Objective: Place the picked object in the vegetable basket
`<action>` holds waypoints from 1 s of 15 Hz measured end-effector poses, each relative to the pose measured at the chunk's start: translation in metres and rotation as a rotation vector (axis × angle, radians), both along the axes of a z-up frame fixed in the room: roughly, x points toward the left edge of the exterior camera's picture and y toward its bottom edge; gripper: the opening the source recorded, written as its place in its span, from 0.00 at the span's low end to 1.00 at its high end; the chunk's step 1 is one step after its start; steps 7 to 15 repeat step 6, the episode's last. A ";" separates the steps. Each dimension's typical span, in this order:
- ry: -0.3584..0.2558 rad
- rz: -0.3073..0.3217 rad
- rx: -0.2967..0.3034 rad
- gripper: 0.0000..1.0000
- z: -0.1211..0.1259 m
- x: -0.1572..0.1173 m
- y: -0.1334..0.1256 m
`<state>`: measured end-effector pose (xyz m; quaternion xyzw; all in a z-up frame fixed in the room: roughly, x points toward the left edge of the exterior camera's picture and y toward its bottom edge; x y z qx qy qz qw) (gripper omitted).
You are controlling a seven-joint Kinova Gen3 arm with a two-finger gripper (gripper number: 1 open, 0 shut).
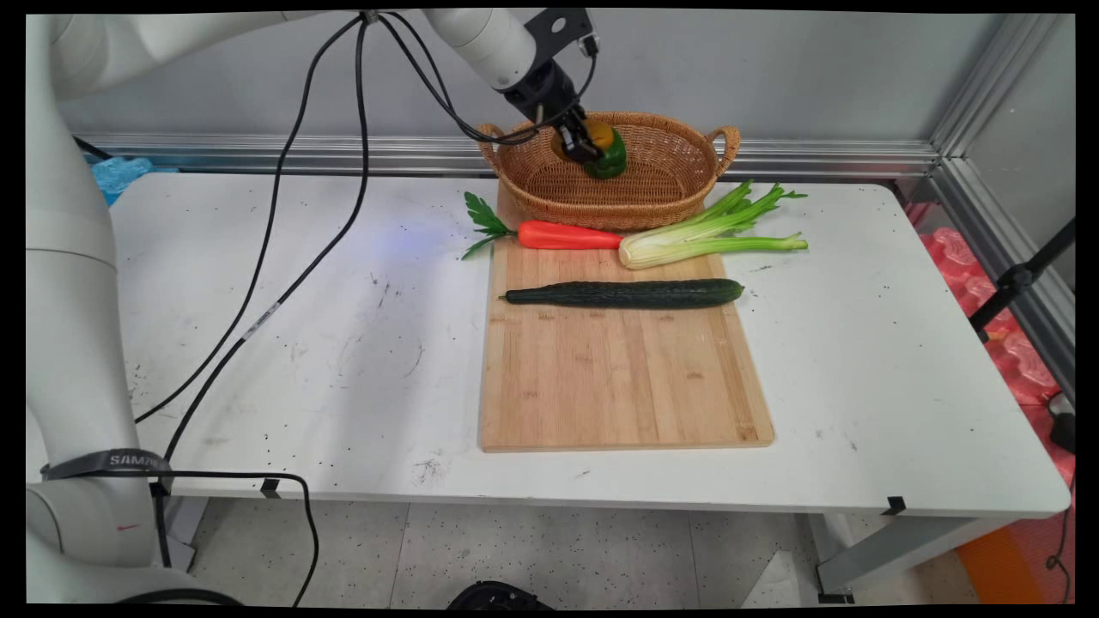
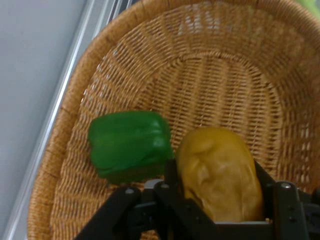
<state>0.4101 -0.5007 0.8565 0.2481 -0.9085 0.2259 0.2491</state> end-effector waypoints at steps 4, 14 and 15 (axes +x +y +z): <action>-0.013 -0.003 0.004 1.00 -0.003 0.009 -0.004; -0.018 -0.006 0.010 1.00 -0.005 0.012 -0.005; -0.018 -0.006 0.010 1.00 -0.005 0.012 -0.005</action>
